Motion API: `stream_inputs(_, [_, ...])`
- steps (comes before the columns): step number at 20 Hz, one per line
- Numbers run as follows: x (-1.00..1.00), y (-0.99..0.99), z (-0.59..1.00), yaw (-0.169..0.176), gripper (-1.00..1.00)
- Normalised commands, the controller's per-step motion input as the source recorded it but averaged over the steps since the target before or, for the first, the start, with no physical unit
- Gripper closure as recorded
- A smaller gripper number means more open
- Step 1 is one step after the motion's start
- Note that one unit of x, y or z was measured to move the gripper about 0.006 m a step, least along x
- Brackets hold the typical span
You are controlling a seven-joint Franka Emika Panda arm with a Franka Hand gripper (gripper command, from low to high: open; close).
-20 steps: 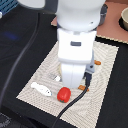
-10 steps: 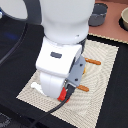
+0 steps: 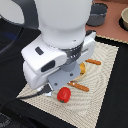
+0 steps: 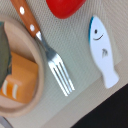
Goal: Interact with the objects in diverse but meaningful ways.
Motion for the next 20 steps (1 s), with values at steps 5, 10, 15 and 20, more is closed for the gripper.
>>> stream_inputs(5, [0.21,-0.04,-0.19,-0.241,-1.0])
stream_inputs(10, [0.19,-0.07,-0.19,-0.181,-1.0])
stream_inputs(15, [0.08,-0.11,-0.16,-0.102,-1.0])
stream_inputs(20, [0.08,-0.06,-0.17,-0.063,-1.0])
